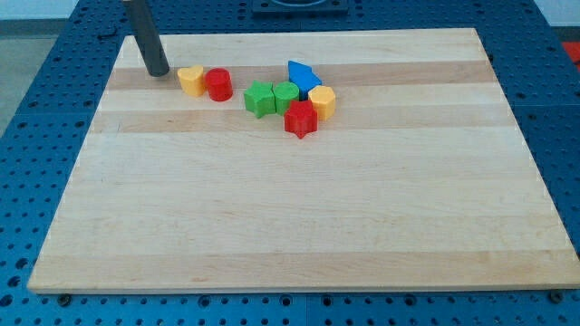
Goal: Slide yellow heart closer to the green star
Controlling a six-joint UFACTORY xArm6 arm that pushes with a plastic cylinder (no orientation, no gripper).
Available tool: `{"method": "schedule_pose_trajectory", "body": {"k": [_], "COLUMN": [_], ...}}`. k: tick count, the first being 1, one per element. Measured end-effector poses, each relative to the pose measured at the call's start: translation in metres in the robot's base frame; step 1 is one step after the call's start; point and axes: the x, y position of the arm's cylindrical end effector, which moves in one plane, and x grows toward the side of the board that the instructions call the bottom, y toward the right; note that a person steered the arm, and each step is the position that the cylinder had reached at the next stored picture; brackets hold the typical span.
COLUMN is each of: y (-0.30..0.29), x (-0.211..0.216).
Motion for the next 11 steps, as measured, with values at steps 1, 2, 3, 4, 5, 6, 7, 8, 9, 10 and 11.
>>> {"method": "schedule_pose_trajectory", "body": {"k": [1, 2, 3, 4, 5, 6, 7, 8, 9, 10, 11], "y": [0.011, 0.029, 0.039, 0.054, 0.071, 0.085, 0.091, 0.088, 0.056, 0.054, 0.066], "x": [0.002, 0.011, 0.022, 0.029, 0.040, 0.052, 0.064, 0.075, 0.098, 0.113, 0.113]}}
